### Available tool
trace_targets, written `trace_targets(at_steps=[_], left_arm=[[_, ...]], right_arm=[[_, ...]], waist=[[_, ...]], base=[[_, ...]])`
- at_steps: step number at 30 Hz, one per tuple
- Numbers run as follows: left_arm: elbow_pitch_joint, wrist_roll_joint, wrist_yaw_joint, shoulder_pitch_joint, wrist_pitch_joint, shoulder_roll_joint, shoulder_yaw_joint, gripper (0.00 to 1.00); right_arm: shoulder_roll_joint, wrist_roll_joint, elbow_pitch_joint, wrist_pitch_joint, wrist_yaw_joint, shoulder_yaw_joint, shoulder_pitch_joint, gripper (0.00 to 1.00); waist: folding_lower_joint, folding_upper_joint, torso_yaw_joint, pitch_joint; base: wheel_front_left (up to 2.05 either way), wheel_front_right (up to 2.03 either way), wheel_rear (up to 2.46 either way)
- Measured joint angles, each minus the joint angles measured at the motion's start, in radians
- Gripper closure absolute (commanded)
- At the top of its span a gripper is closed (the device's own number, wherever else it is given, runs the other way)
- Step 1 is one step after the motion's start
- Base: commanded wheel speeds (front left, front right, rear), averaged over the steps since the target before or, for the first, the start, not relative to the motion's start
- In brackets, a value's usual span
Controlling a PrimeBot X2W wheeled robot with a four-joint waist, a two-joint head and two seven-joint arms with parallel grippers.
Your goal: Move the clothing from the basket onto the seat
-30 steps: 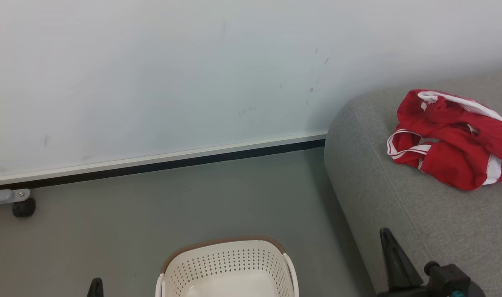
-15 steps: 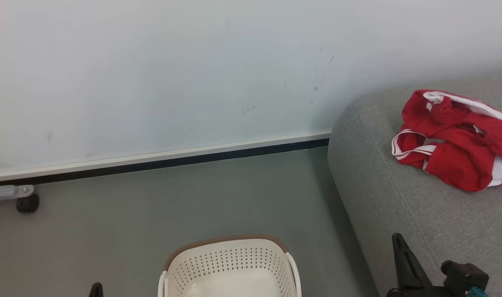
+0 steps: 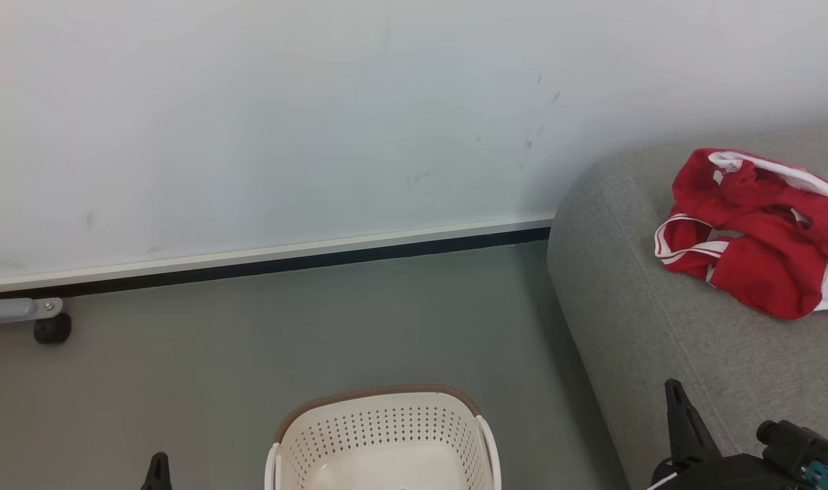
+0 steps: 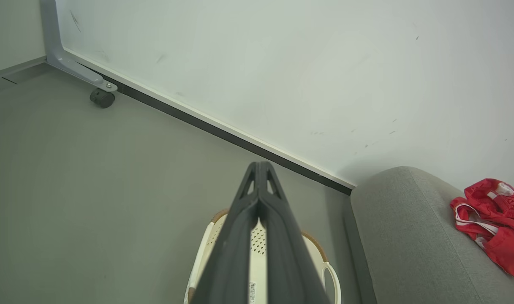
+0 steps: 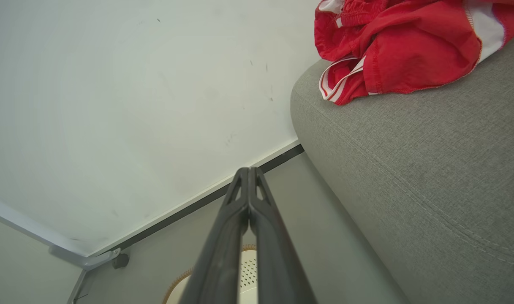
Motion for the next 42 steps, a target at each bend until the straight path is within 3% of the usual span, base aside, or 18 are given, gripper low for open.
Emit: trace_targets(at_steps=[42], left_arm=[[0.107, -0.512, -0.101, -0.146, 0.154, -0.055, 0.076, 1.00]], right_arm=[[0.061, 0.534, 0.067, 0.155, 0.105, -0.209, -0.042, 1.00]], waist=[[0.0000, 0.0000, 0.041, 0.013]], base=[[0.00, 0.00, 0.00]])
